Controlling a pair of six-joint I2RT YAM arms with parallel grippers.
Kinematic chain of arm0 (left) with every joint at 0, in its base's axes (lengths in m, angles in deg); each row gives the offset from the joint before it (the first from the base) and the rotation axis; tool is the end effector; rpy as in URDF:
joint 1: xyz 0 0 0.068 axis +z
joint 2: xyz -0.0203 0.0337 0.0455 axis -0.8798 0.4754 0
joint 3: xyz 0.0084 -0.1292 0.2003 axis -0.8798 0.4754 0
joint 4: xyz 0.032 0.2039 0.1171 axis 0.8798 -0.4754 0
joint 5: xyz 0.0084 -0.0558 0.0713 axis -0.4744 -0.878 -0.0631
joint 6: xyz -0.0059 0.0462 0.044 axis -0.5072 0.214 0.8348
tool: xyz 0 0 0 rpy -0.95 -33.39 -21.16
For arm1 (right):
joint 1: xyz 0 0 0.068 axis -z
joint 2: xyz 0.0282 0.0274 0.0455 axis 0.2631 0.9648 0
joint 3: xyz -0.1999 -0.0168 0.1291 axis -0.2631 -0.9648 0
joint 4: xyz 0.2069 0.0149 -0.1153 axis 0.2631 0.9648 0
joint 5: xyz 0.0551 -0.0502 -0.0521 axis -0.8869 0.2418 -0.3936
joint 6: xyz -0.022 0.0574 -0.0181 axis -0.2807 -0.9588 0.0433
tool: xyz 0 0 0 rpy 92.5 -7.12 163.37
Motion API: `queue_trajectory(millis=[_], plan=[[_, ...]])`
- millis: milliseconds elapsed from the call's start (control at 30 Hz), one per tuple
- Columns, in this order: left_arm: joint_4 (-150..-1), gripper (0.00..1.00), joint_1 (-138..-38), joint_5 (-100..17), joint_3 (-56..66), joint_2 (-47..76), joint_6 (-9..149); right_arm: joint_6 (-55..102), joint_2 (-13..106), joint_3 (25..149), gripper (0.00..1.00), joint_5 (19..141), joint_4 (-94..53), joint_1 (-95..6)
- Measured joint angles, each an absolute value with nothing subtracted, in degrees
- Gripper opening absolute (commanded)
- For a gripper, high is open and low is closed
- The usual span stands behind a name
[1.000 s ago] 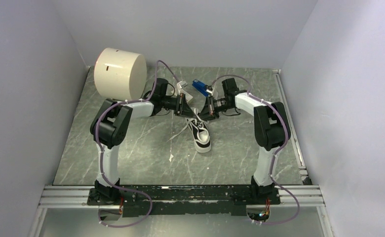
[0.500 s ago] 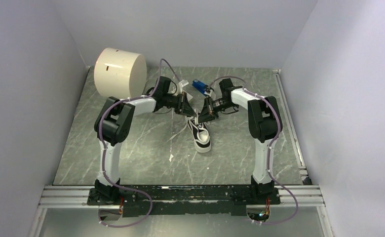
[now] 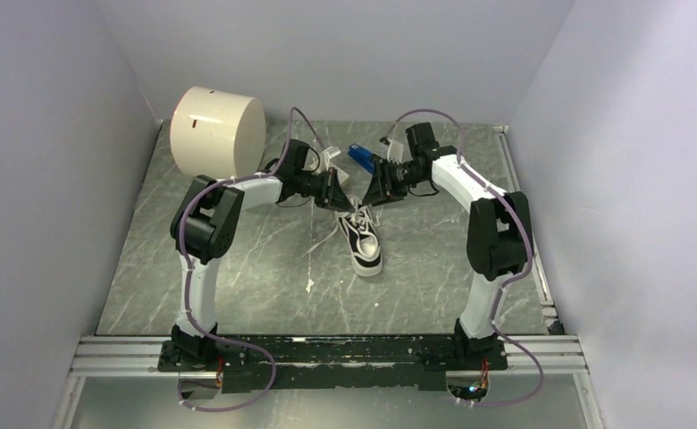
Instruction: Tie the shoes
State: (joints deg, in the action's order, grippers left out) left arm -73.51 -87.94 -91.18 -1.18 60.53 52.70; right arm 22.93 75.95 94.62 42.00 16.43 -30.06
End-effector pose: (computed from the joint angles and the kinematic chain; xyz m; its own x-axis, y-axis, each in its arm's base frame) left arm 0.3560 -0.2231 0.1363 -0.8974 0.1544 -0.4133 0.4411 0.2982 -0.8464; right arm 0.3473 0.1282 0.1827 -0.9270 -0.1513 -0.3431 -0.3584 0.6268 0.6919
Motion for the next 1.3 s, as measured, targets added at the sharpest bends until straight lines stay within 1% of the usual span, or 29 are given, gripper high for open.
queue_trajectory(millis=[133, 300, 400, 500, 767, 1000, 1233, 1300], plan=[[-73.5, 0.05, -87.6, -91.2, -1.2, 60.5, 52.7, 27.1, 72.4, 93.2, 0.43, 47.1, 13.3, -32.8], [-73.1, 0.05, -87.2, -91.3, -1.2, 60.5, 52.4, 31.2, 71.5, 89.1, 0.34, 52.3, 8.6, -38.3], [-73.0, 0.05, -87.2, -91.3, -1.2, 60.5, 52.1, 34.2, 71.5, 87.2, 0.35, 54.9, 7.5, -39.8], [-72.9, 0.05, -87.2, -91.2, -1.2, 60.5, 51.7, 36.4, 71.2, 86.2, 0.38, 57.5, 6.0, -40.5], [-72.8, 0.05, -86.8, -91.2, -1.0, 60.4, 51.3, 38.2, 66.3, 80.8, 0.41, 61.2, 1.5, -40.0], [-71.6, 0.05, -86.1, -91.3, -0.4, 59.9, 50.6, 38.6, 64.6, 78.4, 0.38, 60.9, -1.2, -38.6], [-71.3, 0.05, -86.0, -91.6, -0.4, 59.8, 50.4, 39.2, 64.9, 76.8, 0.37, 59.5, -2.3, -39.3], [-71.0, 0.05, -86.0, -91.6, -0.3, 59.7, 50.1, 39.2, 65.0, 76.8, 0.35, 59.3, -3.0, -39.5]])
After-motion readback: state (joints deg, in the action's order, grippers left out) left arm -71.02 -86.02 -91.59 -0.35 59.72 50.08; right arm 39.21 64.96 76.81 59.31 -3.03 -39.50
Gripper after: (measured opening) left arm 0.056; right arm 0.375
